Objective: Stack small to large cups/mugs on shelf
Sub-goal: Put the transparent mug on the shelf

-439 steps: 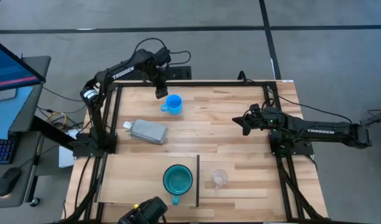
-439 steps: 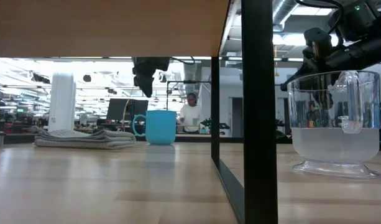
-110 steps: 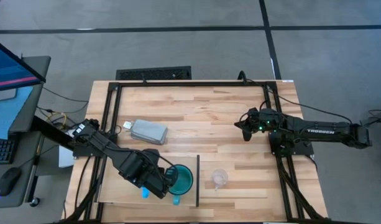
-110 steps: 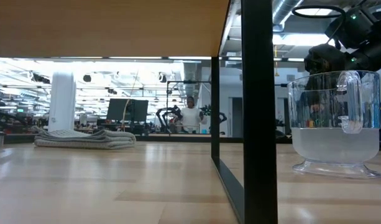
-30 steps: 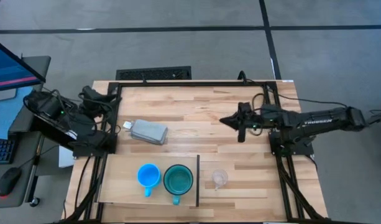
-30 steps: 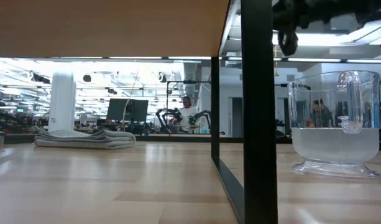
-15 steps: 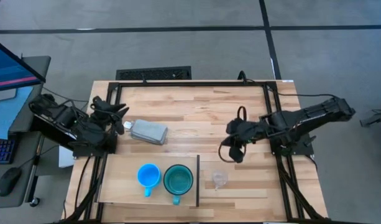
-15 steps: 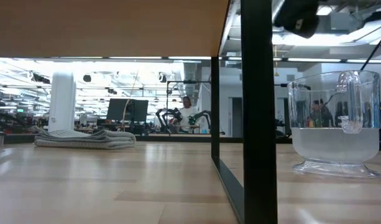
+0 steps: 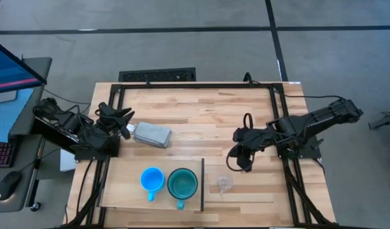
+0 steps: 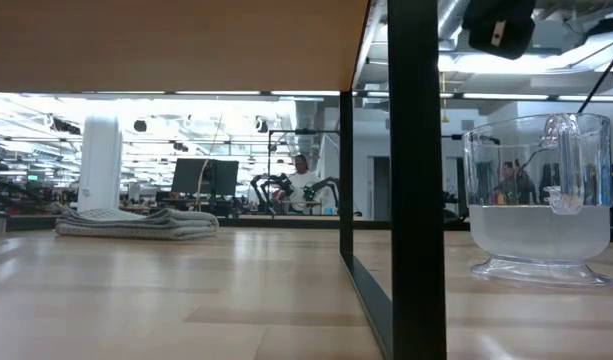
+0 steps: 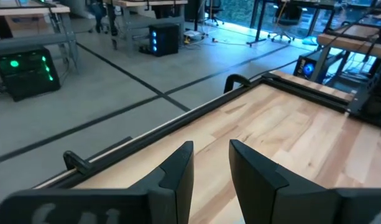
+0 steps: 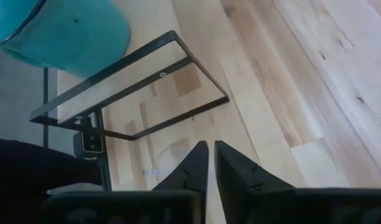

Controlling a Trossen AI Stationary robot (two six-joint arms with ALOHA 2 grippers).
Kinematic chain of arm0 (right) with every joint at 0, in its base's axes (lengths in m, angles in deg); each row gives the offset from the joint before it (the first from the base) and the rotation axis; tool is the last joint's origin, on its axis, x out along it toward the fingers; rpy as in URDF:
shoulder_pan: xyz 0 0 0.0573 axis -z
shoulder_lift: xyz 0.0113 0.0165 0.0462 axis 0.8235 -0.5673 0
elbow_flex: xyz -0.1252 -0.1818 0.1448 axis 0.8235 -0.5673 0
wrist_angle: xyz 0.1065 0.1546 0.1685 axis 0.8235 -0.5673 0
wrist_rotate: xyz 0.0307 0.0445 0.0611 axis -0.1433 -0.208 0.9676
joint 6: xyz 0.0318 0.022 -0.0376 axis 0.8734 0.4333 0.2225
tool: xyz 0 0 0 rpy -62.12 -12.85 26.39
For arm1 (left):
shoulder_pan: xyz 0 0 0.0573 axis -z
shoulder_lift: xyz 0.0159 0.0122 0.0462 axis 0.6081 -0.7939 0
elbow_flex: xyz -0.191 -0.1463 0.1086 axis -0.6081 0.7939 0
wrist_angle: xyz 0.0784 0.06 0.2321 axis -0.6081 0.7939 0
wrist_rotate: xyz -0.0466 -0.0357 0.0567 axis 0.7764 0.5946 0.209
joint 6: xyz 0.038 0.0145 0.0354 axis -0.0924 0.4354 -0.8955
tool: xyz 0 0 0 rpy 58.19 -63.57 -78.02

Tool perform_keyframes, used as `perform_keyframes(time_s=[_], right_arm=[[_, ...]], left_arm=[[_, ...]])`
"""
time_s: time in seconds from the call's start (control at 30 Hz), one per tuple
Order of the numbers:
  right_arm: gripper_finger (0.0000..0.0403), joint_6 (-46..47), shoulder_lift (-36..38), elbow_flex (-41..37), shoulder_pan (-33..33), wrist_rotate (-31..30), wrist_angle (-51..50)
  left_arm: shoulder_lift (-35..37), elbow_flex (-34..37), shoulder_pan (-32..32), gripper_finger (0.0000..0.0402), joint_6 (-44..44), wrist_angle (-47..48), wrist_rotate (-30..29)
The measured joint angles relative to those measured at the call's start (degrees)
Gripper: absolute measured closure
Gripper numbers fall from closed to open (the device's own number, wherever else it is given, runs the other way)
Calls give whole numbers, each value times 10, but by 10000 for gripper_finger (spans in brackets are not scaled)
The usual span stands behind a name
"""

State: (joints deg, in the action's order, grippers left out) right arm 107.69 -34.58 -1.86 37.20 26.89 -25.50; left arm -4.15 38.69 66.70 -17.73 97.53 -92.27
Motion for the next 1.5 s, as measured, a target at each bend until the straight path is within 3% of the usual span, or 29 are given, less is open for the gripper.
perform_keyframes(time_s=[0.2, 0.37, 1.03, 1.27, 1.5], right_arm=[[318, 6, 0, 0, 0, 0, -1], [299, 68, 0, 0, -2, 0, 2], [184, 55, 0, 0, 26, 19, -10], [176, 110, 0, 0, 21, 16, 17], [189, 225, 0, 0, -7, 16, -42]], left_arm=[[0, 0, 0, 308, 1, -2, 4], [0, 0, 0, 308, -5, -2, 3], [0, 0, 0, 308, -35, -2, 2], [0, 0, 0, 308, -35, -1, 2], [0, 0, 0, 308, -35, 5, 2]])
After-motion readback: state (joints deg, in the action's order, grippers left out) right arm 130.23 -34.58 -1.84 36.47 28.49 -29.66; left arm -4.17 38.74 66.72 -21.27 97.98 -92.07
